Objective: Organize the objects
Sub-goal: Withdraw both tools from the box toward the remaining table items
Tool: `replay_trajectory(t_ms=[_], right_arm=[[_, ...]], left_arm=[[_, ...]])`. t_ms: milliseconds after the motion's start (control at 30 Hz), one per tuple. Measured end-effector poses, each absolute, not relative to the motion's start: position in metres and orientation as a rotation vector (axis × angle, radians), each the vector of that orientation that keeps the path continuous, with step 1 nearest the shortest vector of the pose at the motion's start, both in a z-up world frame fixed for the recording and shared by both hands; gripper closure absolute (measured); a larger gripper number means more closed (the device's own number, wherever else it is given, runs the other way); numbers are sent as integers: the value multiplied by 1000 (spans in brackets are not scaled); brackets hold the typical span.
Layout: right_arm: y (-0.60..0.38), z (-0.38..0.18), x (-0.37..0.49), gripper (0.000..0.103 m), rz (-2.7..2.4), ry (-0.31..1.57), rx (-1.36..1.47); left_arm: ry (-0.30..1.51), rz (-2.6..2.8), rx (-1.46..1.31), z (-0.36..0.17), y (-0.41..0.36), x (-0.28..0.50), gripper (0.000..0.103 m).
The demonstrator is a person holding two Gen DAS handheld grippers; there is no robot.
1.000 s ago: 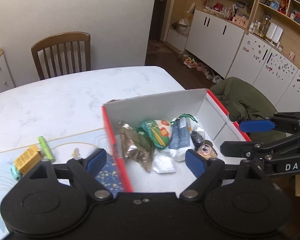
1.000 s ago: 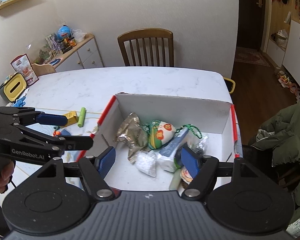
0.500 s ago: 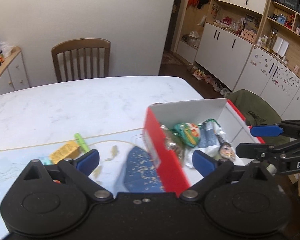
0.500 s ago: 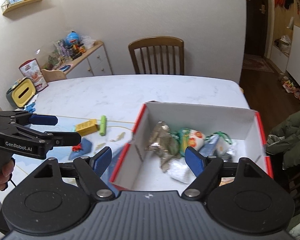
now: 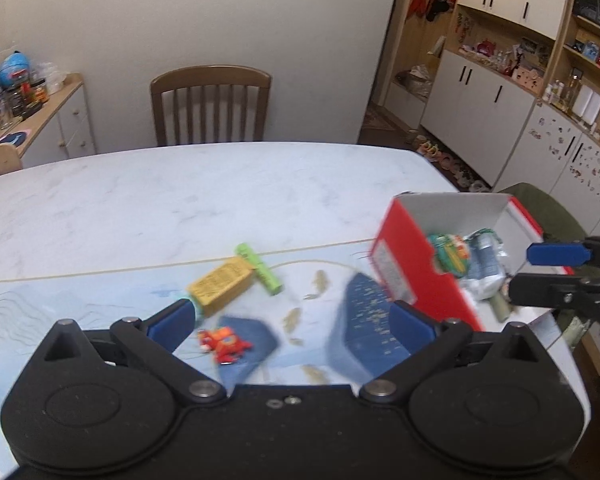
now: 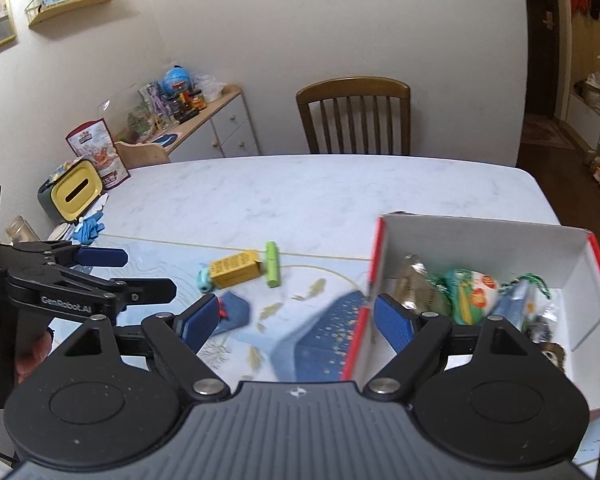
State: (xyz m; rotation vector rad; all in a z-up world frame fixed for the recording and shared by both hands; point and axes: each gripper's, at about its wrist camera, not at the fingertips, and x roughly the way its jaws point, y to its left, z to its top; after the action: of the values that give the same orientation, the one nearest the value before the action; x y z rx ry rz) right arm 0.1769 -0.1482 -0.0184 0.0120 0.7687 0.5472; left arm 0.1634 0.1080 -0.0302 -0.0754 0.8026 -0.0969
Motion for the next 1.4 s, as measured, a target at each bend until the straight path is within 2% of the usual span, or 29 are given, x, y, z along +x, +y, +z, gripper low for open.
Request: replay_trajectory(t_ms=[500, 1400], right_arm=[[-75, -53, 207, 17, 492, 866, -32], [-1, -139, 306, 17, 447, 1033, -208]], left_arm=[[877, -85, -198, -83, 163, 172, 0], [873, -28, -103, -156, 152, 203, 1]])
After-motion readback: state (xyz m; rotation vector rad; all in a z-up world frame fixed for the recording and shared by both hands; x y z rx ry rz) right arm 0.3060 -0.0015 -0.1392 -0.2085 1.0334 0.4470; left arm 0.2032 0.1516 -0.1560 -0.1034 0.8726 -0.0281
